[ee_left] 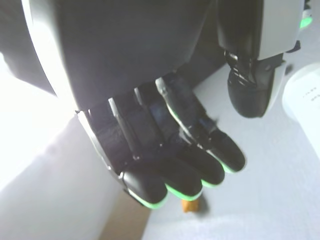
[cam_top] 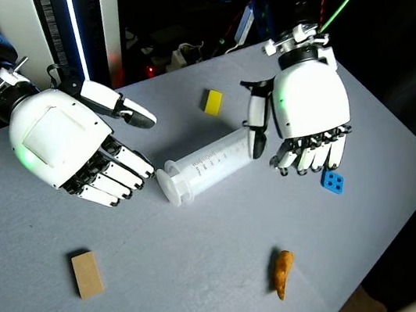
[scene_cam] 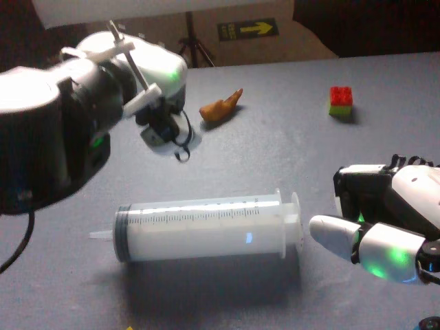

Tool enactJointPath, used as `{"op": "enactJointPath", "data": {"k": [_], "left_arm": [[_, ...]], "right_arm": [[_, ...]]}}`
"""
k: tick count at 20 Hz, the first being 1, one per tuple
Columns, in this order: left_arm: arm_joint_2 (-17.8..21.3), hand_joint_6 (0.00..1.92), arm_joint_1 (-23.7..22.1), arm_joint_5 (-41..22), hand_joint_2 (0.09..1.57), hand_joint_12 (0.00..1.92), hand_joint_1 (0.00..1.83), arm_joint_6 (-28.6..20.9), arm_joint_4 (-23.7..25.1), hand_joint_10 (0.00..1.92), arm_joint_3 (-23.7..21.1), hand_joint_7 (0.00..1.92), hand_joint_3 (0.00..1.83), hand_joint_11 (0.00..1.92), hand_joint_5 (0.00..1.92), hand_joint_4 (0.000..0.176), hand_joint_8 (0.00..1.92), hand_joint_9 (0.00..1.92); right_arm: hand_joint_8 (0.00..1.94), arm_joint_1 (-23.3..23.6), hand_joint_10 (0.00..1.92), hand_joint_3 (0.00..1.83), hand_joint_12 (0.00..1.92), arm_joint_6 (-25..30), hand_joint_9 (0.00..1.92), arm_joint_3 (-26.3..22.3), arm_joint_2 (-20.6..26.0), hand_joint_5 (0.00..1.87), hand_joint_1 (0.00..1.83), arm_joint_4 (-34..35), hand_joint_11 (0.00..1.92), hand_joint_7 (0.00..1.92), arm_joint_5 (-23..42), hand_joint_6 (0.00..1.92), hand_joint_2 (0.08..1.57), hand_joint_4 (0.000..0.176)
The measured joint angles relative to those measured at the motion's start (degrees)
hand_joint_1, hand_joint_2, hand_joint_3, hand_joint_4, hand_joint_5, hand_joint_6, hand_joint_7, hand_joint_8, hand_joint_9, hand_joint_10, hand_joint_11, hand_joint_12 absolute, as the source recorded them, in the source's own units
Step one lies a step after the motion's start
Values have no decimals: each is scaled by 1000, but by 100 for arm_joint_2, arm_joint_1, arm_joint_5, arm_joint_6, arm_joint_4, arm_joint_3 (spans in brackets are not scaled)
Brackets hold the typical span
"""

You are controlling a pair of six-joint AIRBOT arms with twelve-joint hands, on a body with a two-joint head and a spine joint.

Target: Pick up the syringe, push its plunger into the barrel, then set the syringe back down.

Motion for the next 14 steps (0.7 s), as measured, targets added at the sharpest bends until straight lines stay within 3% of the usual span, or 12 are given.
{"op": "enactJointPath", "data": {"k": [1, 2, 3, 4, 5, 7, 8, 10, 12, 14], "left_arm": [[22, 1893, -125, 42, 1291, 1921, 556, 125, -92, 1918, 0, 880, 0, 881, 835, 6, 1914, 890], [35, 1915, -221, 96, 1297, 1921, 550, 323, -240, 1920, 0, 889, 2, 906, 849, 33, 1920, 908], [37, 1920, -337, 184, 1293, 1921, 522, 516, -385, 1921, 0, 920, 0, 955, 861, 102, 1921, 946], [48, 1920, -411, 221, 1293, 1921, 522, 560, -444, 1921, 11, 920, 0, 955, 861, 102, 1921, 946], [66, 1921, -529, 234, 1266, 1921, 534, 610, -564, 1921, 39, 1010, 0, 1034, 962, 141, 1921, 1027], [66, 1921, -787, 310, 1292, 1921, 526, 1025, -876, 1921, 98, 1135, 4, 1169, 1080, 154, 1921, 1145], [66, 1921, -898, 332, 1314, 1921, 517, 1158, -918, 1921, 103, 1190, 9, 1213, 1132, 155, 1921, 1198], [83, 1921, -1110, 389, 1357, 1921, 501, 1384, -1134, 1921, 101, 1272, 10, 1294, 1164, 150, 1921, 1282], [125, 1921, -1261, 452, 1391, 1921, 484, 1547, -1322, 1921, 94, 1292, 10, 1318, 1160, 141, 1921, 1296], [179, 1921, -1508, 667, 1391, 1921, 490, 1829, -1491, 1921, 94, 1302, 4, 1322, 1159, 135, 1921, 1303]], "right_arm": [[1941, -24, 1921, 0, 1921, -2, 1115, 0, 0, 959, 439, -7, 1377, 1002, 9, 1921, 1159, 0], [1941, -37, 1921, 0, 1921, -2, 1184, 0, 0, 1019, 442, -9, 1459, 1057, 13, 1921, 1159, 0], [1941, -37, 1921, 3, 1921, -13, 1294, 0, 0, 1097, 422, 9, 1580, 1146, 2, 1921, 1172, 0], [1941, -37, 1921, 3, 1921, -15, 1294, 0, 0, 1097, 422, 7, 1580, 1146, 2, 1921, 1172, 0], [1941, -37, 1921, 14, 1921, -24, 1503, 0, 0, 1233, 356, -11, 1756, 1314, 4, 1921, 1227, 0], [1941, -35, 1921, 0, 1921, -87, 1658, 0, 35, 1346, 251, -31, 1883, 1456, -105, 1921, 1348, 0], [1941, -37, 1921, 0, 1921, -98, 1693, 0, 59, 1372, 189, -35, 1910, 1498, -168, 1921, 1419, 58], [1941, -35, 1921, 12, 1921, -107, 1721, 0, 70, 1367, 147, -42, 1921, 1530, -186, 1921, 1498, 100], [1941, -35, 1921, 2, 1921, -107, 1724, 0, 70, 1356, 152, -72, 1921, 1531, -184, 1921, 1550, 167], [1941, -37, 1921, 6, 1921, -107, 1730, 0, 57, 1344, 126, -76, 1921, 1534, -157, 1921, 1569, 176]]}}
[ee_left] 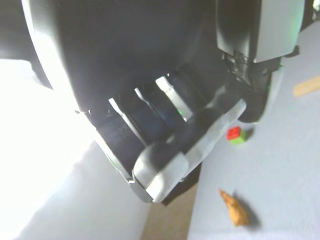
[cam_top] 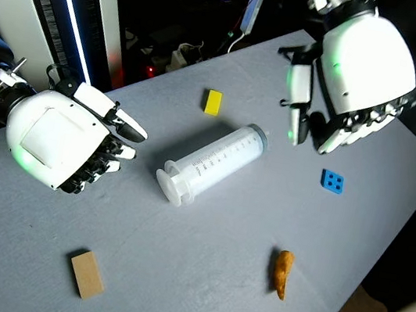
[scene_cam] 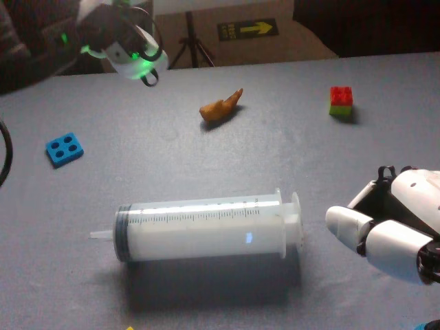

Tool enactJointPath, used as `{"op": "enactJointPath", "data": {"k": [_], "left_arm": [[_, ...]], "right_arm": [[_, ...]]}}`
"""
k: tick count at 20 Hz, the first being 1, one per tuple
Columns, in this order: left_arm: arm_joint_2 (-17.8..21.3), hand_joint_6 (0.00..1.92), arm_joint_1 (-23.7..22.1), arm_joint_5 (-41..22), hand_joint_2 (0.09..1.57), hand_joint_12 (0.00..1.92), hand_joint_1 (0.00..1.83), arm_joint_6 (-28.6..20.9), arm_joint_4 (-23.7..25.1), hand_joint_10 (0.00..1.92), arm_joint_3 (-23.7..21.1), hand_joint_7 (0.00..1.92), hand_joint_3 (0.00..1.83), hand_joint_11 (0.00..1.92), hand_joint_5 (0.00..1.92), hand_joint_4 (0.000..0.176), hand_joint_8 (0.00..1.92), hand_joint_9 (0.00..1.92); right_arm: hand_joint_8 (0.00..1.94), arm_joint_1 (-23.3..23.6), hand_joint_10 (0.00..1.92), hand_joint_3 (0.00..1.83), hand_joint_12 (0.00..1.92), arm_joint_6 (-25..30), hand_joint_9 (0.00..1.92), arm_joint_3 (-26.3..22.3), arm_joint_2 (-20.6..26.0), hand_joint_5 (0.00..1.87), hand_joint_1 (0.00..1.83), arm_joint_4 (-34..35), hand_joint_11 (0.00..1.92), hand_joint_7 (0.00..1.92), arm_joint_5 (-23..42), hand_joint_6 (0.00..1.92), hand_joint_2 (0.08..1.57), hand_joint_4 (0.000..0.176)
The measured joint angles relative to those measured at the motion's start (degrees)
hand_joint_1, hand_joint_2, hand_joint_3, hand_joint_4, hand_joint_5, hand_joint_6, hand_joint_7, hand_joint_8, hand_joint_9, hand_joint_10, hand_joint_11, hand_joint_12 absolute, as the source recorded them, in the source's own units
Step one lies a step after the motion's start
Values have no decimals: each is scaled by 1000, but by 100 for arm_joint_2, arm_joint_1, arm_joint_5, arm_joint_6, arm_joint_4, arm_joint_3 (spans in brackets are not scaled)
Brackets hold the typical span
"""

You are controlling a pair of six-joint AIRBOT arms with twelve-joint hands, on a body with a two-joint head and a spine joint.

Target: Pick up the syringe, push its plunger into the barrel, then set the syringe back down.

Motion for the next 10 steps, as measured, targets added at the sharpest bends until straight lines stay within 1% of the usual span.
{"op": "enactJointPath", "data": {"k": [3, 4, 5, 7, 10], "left_arm": [[0, 1921, -173, 98, 1386, 1921, 501, 186, -144, 1921, 2, 1303, 1, 1330, 1165, 132, 1921, 1307], [20, 1921, -208, 96, 1389, 1921, 510, 192, -168, 1921, 2, 1292, 1, 1335, 1147, 126, 1921, 1308], [22, 1921, -249, 109, 1382, 1921, 528, 205, -216, 1921, 2, 1286, 0, 1339, 1136, 125, 1921, 1307], [24, 1921, -310, 186, 1382, 1921, 534, 326, -339, 1921, 0, 1284, 0, 1342, 1127, 123, 1921, 1306], [24, 1921, -323, 223, 1394, 1921, 524, 343, -337, 1921, 0, 1277, 2, 1336, 1123, 122, 1921, 1305]], "right_arm": [[1941, 0, 1921, 8, 1921, 9, 1715, 0, -4, 1345, 137, -2, 1910, 1531, -37, 1921, 1568, 176], [1941, 0, 1921, 6, 1921, 35, 1695, 0, -4, 1332, 141, -2, 1891, 1518, -48, 1921, 1571, 176], [1941, 0, 1921, 11, 1921, 63, 1688, 0, -4, 1329, 158, 0, 1885, 1511, -50, 1921, 1568, 176], [1941, 0, 1921, 11, 1921, 92, 1686, 0, -4, 1328, 161, -2, 1883, 1509, -50, 1921, 1569, 176], [1941, 0, 1921, 3, 1921, 92, 1672, 0, -4, 1315, 192, -2, 1870, 1500, -48, 1921, 1565, 176]]}}
